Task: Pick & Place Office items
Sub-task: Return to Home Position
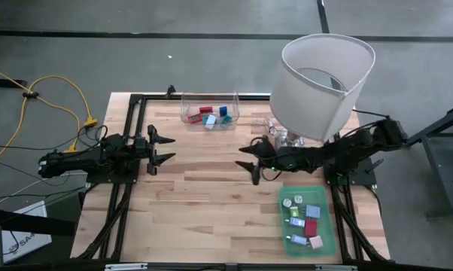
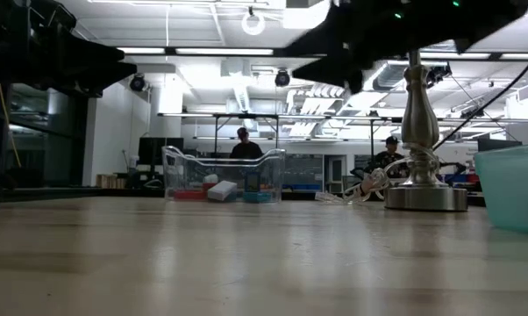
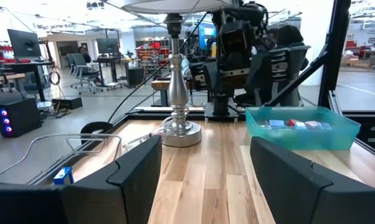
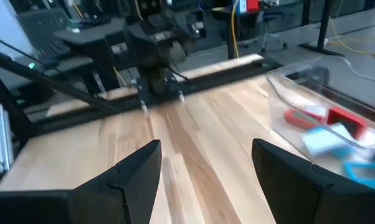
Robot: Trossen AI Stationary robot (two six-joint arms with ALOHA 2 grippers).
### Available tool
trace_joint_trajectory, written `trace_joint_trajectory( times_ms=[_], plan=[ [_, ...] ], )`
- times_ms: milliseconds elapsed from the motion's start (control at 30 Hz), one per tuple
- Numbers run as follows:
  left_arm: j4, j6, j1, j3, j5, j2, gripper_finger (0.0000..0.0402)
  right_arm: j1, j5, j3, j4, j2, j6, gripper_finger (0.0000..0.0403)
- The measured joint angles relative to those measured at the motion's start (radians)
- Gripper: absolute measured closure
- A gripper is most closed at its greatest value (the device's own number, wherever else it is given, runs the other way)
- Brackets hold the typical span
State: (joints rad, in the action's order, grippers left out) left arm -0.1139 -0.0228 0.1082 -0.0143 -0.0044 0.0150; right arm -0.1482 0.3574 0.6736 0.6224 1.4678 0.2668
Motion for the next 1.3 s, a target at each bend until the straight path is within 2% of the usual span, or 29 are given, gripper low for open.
trace_joint_trajectory(
  times_ms=[333,700,933,1033,1167,1300],
  plan=[
    [0.0,0.0,0.0,0.0,0.0,0.0,0.0164,0.006,0.014,-0.276,0.046,-0.253,0.002,0.0165],
    [0.0,0.0,0.0,0.0,0.0,0.0,0.0164,0.006,0.002,-0.466,0.047,-0.469,0.001,0.0165],
    [0.0,0.0,0.0,0.0,0.0,0.0,0.0164,0.003,-0.096,-0.511,0.045,-0.516,-0.012,0.0165],
    [0.0,0.0,0.0,0.0,0.0,0.0,0.0164,-0.024,-0.106,-0.526,0.048,-0.518,-0.018,0.0165],
    [0.0,0.0,0.0,0.0,0.0,0.0,0.0164,-0.097,-0.059,-0.53,0.052,-0.518,-0.036,0.0165],
    [0.0,0.0,0.0,0.0,0.0,0.0,0.0164,-0.189,0.06,-0.53,0.051,-0.518,-0.058,0.0165]
  ],
)
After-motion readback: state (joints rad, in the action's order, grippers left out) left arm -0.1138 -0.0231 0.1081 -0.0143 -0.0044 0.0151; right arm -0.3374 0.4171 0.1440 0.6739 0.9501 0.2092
